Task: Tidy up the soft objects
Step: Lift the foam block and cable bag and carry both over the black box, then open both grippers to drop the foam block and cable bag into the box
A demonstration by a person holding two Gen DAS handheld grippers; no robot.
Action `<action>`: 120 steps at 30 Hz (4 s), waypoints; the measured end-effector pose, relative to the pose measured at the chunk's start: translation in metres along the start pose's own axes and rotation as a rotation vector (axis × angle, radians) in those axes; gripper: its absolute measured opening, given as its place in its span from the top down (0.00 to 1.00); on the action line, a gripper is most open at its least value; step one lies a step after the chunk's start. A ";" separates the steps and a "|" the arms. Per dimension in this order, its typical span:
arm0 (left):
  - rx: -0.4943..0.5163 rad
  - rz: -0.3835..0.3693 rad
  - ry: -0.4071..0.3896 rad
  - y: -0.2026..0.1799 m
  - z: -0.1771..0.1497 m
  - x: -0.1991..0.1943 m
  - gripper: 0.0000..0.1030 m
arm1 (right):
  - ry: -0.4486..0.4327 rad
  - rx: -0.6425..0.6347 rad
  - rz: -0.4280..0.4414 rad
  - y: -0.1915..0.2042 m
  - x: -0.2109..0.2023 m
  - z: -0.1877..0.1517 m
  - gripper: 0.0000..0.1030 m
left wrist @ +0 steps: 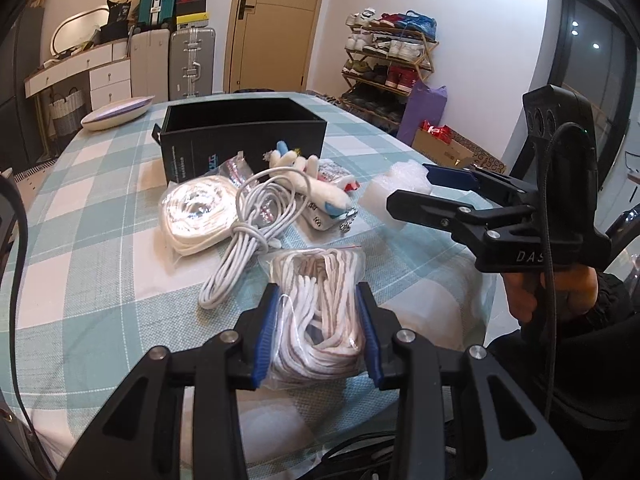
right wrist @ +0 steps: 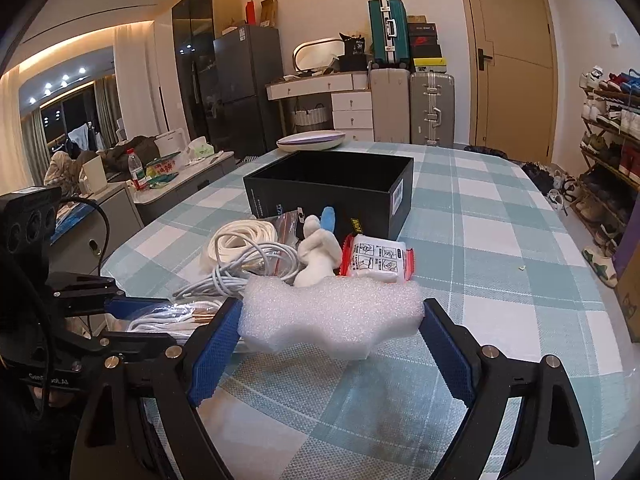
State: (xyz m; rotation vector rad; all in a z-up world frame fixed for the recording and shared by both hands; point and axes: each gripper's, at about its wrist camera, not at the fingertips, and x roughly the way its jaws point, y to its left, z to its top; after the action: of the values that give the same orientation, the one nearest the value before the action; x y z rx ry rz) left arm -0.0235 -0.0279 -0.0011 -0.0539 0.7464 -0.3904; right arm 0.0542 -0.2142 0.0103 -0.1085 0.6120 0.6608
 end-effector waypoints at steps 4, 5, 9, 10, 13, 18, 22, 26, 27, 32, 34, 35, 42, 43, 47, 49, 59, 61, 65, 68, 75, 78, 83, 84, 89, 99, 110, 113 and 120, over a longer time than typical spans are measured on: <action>0.009 -0.010 -0.018 -0.004 0.005 -0.007 0.65 | -0.028 0.005 0.015 0.000 -0.009 0.003 0.13; 0.010 -0.016 -0.023 -0.005 0.006 -0.008 0.65 | -0.035 0.010 0.021 0.000 -0.012 0.004 0.13; 0.015 -0.021 -0.038 -0.009 0.010 -0.013 0.65 | -0.059 0.015 0.022 -0.001 -0.019 0.007 0.13; 0.015 -0.021 -0.042 -0.009 0.010 -0.015 0.65 | -0.064 0.015 0.021 -0.001 -0.021 0.008 0.13; 0.016 -0.029 -0.054 -0.012 0.013 -0.020 0.65 | -0.079 0.021 0.025 -0.001 -0.025 0.010 0.13; 0.025 -0.023 -0.082 -0.016 0.019 -0.029 0.65 | -0.104 0.018 0.026 0.000 -0.033 0.014 0.13; 0.017 -0.020 -0.107 -0.014 0.025 -0.036 0.65 | -0.124 0.013 0.025 0.001 -0.039 0.017 0.13; -0.002 -0.046 -0.125 -0.010 0.030 -0.045 0.65 | -0.134 0.013 0.027 0.002 -0.044 0.019 0.13; 0.004 -0.034 -0.132 -0.010 0.031 -0.047 0.65 | -0.132 0.014 0.028 0.001 -0.044 0.020 0.13; -0.001 -0.018 -0.159 -0.004 0.036 -0.053 0.65 | -0.142 0.016 0.013 0.000 -0.047 0.021 0.13; 0.003 0.004 -0.173 -0.002 0.040 -0.056 0.65 | -0.143 0.015 0.008 -0.001 -0.048 0.022 0.13; 0.005 0.017 -0.182 0.000 0.042 -0.057 0.65 | -0.143 0.014 0.006 -0.001 -0.048 0.022 0.13; 0.029 0.144 -0.245 0.012 0.063 -0.056 0.65 | -0.139 0.002 -0.001 0.002 -0.046 0.028 0.13; 0.031 0.158 -0.251 0.015 0.066 -0.054 0.65 | -0.138 0.002 -0.003 0.002 -0.045 0.030 0.13; 0.022 0.203 -0.265 0.025 0.074 -0.047 0.65 | -0.128 0.009 -0.004 -0.005 -0.037 0.040 0.13; 0.018 0.225 -0.269 0.031 0.078 -0.042 0.65 | -0.124 0.012 -0.013 -0.009 -0.031 0.047 0.13; 0.012 0.250 -0.269 0.049 0.103 -0.019 0.65 | -0.106 -0.006 -0.041 -0.022 -0.004 0.076 0.13; 0.010 0.250 -0.269 0.052 0.108 -0.015 0.65 | -0.101 -0.012 -0.045 -0.023 0.002 0.081 0.13; 0.005 0.250 -0.262 0.059 0.117 -0.004 0.65 | -0.092 -0.014 -0.053 -0.026 0.016 0.092 0.13; 0.002 0.250 -0.255 0.064 0.124 0.003 0.65 | -0.087 -0.019 -0.057 -0.028 0.027 0.098 0.13; -0.002 0.251 -0.237 0.072 0.136 0.020 0.65 | -0.076 -0.030 -0.088 -0.033 0.050 0.113 0.13; 0.006 0.254 -0.230 0.075 0.141 0.028 0.65 | -0.067 -0.038 -0.085 -0.034 0.061 0.118 0.13; 0.013 0.255 -0.211 0.079 0.146 0.042 0.65 | -0.045 -0.058 -0.086 -0.034 0.080 0.125 0.13; 0.016 0.257 -0.207 0.079 0.147 0.045 0.65 | -0.042 -0.060 -0.085 -0.035 0.084 0.125 0.13; 0.018 0.254 -0.185 0.083 0.151 0.058 0.65 | -0.017 -0.062 -0.078 -0.039 0.101 0.127 0.13; 0.039 0.237 -0.157 0.085 0.157 0.079 0.65 | 0.024 -0.106 -0.066 -0.038 0.132 0.132 0.13; 0.032 0.224 -0.119 0.089 0.159 0.098 0.64 | 0.051 -0.150 -0.058 -0.034 0.154 0.129 0.13; 0.026 0.226 -0.111 0.091 0.160 0.100 0.61 | 0.056 -0.150 -0.048 -0.034 0.156 0.128 0.10; 0.017 0.228 -0.100 0.091 0.157 0.092 0.36 | 0.031 -0.130 -0.083 -0.037 0.138 0.123 0.01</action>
State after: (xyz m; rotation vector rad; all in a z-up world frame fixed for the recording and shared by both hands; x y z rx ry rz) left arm 0.1730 0.0090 0.0378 0.0281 0.6428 -0.1752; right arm 0.2234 -0.1336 0.0299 -0.2646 0.5909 0.6195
